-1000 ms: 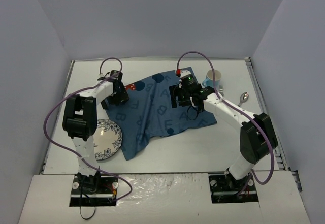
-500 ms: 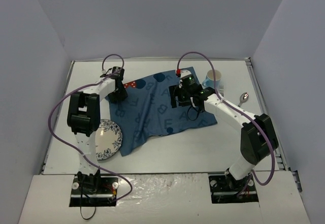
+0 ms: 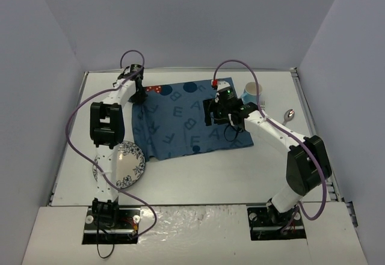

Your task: Set the dinner table for one person

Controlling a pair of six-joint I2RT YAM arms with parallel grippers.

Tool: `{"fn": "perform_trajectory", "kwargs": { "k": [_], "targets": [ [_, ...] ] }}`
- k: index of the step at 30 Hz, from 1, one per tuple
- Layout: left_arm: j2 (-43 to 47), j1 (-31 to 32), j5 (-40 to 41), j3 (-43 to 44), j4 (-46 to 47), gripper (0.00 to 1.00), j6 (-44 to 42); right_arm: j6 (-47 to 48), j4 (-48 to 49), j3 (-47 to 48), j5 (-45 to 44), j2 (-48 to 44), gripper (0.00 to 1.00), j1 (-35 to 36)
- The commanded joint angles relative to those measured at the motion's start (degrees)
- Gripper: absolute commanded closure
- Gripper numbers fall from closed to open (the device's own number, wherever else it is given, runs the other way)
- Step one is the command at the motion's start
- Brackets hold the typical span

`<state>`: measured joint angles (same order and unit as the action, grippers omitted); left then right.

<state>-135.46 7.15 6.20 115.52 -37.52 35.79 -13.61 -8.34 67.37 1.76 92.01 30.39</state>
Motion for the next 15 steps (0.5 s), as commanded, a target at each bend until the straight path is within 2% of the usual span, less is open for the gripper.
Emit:
{"fn": "perform_trajectory", "kwargs": {
  "k": [1,8,15],
  "targets": [
    [-3.37,-4.17,2.39,7.16,-2.59,1.00,-7.38,-0.75,2.25,1.58,-0.16,-1.41,0.26,-0.16],
    [-7.05,-5.72,5.87,17.86,-1.21,1.00,-24.46,-1.06,2.69,4.38,0.25,2.06,0.27,0.10],
    [-9.36,-5.88,7.32,22.75,4.57,1.00,-35.12,-2.40,3.64,6.92,0.60,5.98,0.26,0.77]
  ]
}}
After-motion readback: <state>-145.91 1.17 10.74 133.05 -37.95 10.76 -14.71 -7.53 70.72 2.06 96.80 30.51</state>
